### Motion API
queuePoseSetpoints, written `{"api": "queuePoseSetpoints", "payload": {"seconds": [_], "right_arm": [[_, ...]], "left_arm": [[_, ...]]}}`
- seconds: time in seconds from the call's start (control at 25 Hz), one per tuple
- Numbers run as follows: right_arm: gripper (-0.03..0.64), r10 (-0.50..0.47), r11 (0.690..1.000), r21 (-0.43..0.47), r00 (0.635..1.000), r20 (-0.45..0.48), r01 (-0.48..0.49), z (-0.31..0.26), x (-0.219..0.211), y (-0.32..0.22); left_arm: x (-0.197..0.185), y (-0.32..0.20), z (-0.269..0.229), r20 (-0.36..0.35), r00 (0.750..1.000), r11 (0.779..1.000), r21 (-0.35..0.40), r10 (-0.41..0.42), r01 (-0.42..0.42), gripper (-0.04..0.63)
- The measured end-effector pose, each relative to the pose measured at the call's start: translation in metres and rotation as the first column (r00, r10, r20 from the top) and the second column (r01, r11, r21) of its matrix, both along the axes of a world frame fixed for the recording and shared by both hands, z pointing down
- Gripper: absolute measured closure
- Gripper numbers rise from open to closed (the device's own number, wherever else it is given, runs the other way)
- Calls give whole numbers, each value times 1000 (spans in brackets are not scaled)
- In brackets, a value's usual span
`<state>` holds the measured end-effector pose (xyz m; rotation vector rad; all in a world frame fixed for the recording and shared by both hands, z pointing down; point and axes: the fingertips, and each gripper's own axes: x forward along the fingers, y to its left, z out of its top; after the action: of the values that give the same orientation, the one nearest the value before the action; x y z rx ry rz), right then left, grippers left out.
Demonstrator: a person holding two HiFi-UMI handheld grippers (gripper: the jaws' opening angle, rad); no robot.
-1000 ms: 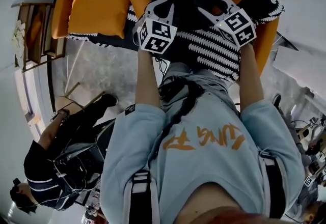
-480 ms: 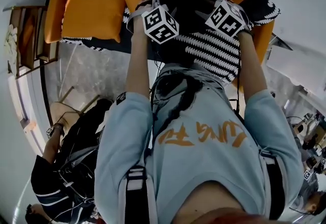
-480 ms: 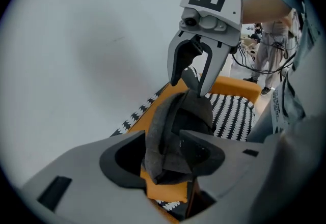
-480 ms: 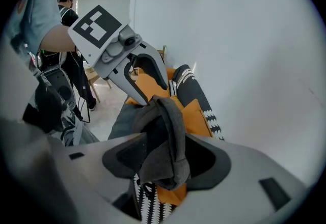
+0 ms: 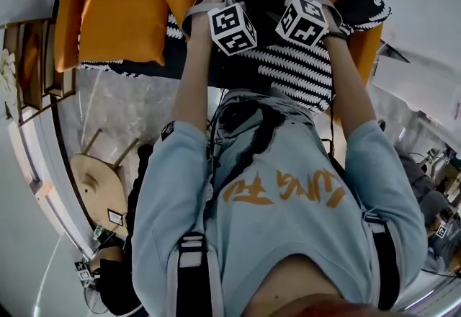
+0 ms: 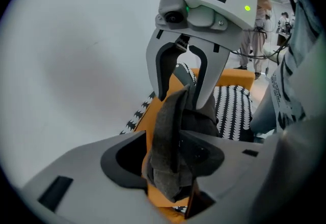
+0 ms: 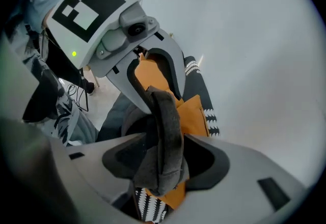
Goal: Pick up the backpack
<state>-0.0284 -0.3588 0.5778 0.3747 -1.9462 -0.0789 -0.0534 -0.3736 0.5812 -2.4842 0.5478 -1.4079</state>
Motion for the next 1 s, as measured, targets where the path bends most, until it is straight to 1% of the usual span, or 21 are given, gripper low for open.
{"api": "queuePoseSetpoints", "payload": {"seconds": [0.12,0.24,0.36,0.56,0.6,0.68,0.8,0.88,1.0], "right_arm": [[382,-40,999,-6,998,-55,40,5,-2,-2],[382,-49,999,-4,997,-65,49,5,-5,-10],[382,-59,998,-9,996,-73,58,6,-8,-16],[384,-88,995,-59,990,-110,82,19,-9,-19],[392,-88,995,-64,990,-113,81,19,-9,-20],[487,-97,993,-76,989,-114,88,18,-9,-20],[511,-149,983,-127,982,-113,135,19,-15,-13],[517,-181,974,-160,977,-112,162,18,-15,-6],[528,-206,964,-196,972,-116,181,18,-11,3]], "left_arm": [[2,1,4,45,997,998,3,64,-64,385],[7,0,5,67,992,994,0,106,-106,390],[9,-3,5,69,990,992,-9,124,-124,410],[10,-11,11,56,990,991,-54,127,-124,426],[10,-11,12,59,989,990,-62,132,-129,430],[10,-9,12,63,986,986,-82,153,-148,434],[7,-2,12,61,978,972,-137,200,-190,434],[8,4,12,62,968,957,-178,245,-231,434],[13,14,15,86,950,934,-227,301,-276,443]]}}
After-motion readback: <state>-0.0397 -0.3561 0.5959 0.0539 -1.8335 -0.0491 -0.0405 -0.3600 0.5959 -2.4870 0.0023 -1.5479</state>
